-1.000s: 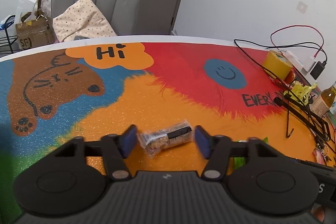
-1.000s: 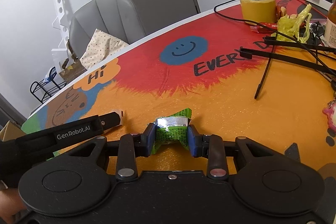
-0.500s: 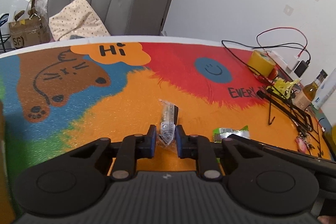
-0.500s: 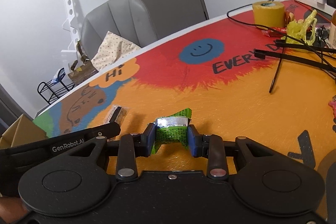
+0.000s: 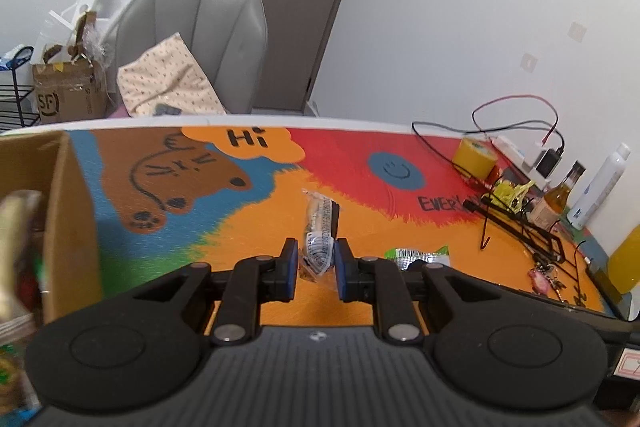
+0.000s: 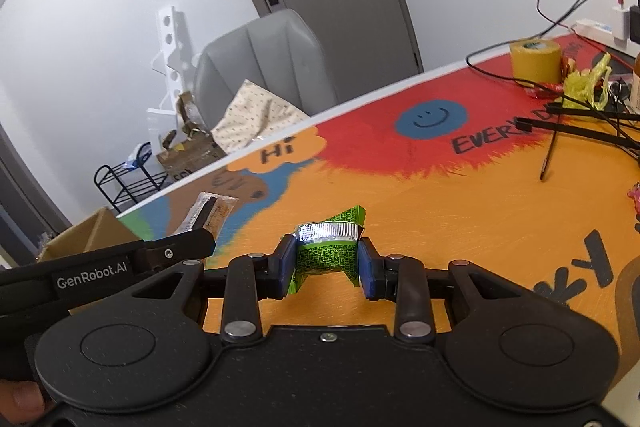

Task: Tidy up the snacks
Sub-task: 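Carry the clear packet and green foil packet over the box with both tools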

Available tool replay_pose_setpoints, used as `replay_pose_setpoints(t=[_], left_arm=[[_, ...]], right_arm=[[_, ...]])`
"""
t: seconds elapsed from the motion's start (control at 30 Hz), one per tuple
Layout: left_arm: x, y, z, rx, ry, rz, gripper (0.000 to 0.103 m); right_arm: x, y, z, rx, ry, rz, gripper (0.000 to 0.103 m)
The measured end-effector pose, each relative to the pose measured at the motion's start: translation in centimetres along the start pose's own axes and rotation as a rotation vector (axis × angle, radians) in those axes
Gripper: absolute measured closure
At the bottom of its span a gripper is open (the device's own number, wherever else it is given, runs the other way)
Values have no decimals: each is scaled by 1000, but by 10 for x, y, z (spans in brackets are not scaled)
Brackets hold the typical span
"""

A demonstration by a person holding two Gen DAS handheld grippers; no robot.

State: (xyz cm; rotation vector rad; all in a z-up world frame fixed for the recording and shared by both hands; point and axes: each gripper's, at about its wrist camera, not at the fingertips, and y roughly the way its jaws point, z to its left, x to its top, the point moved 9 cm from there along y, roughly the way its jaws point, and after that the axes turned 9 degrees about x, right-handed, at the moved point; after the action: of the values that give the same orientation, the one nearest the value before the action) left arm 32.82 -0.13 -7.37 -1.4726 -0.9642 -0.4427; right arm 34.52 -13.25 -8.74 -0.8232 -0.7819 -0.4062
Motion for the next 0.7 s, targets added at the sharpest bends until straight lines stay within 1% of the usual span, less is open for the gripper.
replay_pose_setpoints(t=[0.33, 0.7], left_arm=[[6, -47, 26, 13, -18, -66, 85], [14, -78, 68, 50, -55, -101, 85]], right_arm=[[1, -19, 40, 37, -44, -36, 72], [5, -20, 82, 75, -86, -57, 72]])
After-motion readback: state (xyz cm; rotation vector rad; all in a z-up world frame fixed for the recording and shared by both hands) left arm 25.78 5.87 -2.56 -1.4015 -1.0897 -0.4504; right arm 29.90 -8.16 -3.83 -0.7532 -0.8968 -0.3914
